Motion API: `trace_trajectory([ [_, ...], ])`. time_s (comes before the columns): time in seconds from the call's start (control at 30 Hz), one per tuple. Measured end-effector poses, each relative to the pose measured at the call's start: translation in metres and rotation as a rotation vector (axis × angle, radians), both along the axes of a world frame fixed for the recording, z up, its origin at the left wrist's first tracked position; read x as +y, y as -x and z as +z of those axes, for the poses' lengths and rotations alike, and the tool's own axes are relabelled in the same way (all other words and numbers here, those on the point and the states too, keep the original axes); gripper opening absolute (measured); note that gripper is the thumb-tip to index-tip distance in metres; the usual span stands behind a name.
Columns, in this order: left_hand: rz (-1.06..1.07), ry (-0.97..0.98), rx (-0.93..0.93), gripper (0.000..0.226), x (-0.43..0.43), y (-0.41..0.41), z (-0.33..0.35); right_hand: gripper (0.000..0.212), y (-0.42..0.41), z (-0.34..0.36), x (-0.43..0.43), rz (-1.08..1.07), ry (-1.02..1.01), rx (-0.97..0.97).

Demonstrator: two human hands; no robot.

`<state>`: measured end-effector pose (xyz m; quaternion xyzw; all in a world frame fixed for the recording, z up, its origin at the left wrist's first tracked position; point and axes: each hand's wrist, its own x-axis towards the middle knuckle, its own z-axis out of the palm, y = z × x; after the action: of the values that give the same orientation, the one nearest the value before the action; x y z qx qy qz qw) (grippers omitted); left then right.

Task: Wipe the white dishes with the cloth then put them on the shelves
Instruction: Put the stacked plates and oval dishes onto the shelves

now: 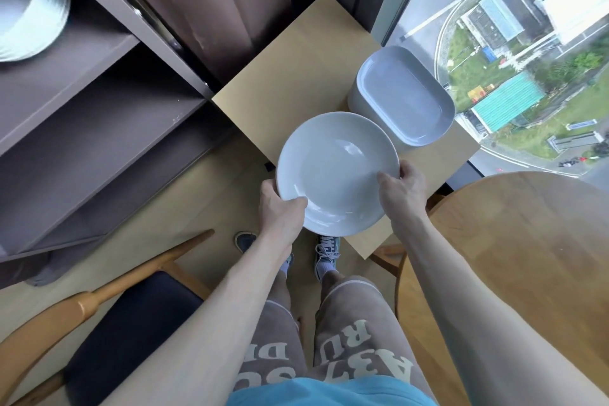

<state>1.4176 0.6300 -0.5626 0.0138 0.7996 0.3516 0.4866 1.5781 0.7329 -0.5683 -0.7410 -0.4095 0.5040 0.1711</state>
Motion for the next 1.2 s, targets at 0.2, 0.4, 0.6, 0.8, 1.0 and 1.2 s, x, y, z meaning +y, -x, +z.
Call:
trace_trajectory([
  [0.2,0.098,-0.059,-0.114,0.045,-0.021,0.0,0.014,0.032,0.004,0.034,0.009,0.138,-0.044,0.027],
  [0.4,0.295,-0.186,-0.148,0.039,-0.055,0.027,0.043,0.028,0.035,0.073,0.009,0.406,-0.141,0.084],
  [0.6,0.412,-0.226,0.016,0.032,-0.096,0.098,0.079,0.024,0.117,0.094,-0.018,0.558,-0.216,0.167],
  [0.8,0.54,-0.254,0.172,0.033,-0.144,0.189,0.109,0.028,0.235,0.105,-0.046,0.736,-0.271,0.241],
  [1.0,0.645,-0.292,0.302,0.025,-0.178,0.277,0.123,0.029,0.349,0.118,-0.072,1.027,-0.4,0.318],
  [1.2,0.671,-0.255,0.387,0.023,-0.191,0.369,0.121,0.062,0.44,0.12,-0.085,1.223,-0.375,0.334],
])
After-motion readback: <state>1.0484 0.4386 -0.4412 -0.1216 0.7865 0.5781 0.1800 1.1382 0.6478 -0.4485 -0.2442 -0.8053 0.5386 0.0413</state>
